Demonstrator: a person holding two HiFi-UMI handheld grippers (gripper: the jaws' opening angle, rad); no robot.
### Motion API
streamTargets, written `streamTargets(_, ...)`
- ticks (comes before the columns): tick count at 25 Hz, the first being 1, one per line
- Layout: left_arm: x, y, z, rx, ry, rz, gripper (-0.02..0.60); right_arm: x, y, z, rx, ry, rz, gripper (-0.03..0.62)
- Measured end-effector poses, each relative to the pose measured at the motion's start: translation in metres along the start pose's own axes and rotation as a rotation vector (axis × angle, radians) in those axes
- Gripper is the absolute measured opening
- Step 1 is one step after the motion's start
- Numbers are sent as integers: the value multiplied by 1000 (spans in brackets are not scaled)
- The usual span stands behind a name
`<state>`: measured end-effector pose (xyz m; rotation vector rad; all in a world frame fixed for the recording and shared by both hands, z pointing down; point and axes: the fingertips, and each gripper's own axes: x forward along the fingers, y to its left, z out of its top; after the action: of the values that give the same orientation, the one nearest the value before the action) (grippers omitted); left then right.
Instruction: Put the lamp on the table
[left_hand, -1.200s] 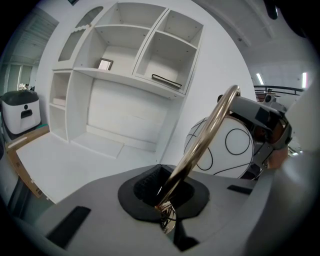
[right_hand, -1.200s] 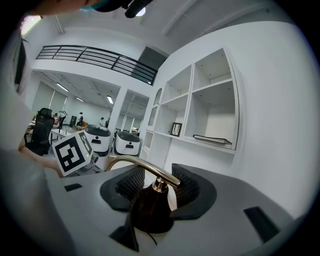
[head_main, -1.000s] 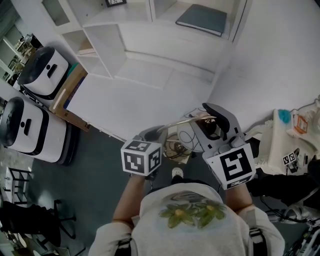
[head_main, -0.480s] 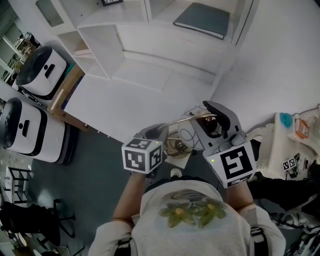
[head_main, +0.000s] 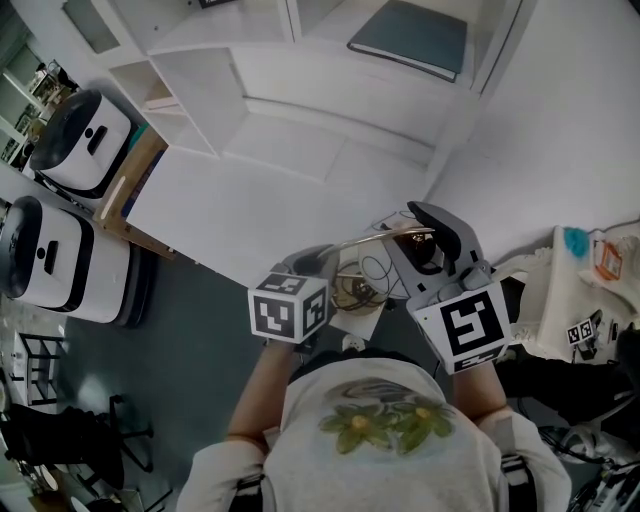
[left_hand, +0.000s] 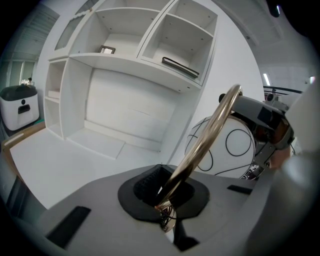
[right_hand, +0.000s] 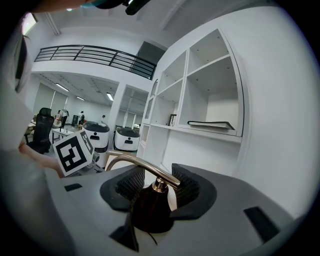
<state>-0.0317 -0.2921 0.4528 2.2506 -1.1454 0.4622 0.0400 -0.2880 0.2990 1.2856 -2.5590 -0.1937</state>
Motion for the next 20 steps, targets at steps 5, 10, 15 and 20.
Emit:
streamTargets(5, 7, 4, -1, 3, 12, 2, 26, 5, -3, -7, 11, 8, 1, 186)
streamTargets(10, 12, 7, -1, -1, 19, 4, 26, 11, -7, -11, 14, 13, -1, 186)
streamTargets(15, 18, 12, -4, -8, 31, 6, 26, 16, -7, -17, 18, 31, 4, 186)
streamTargets(20, 24, 17, -4, -14, 36, 11, 26, 22, -10, -21, 21, 29, -1, 186)
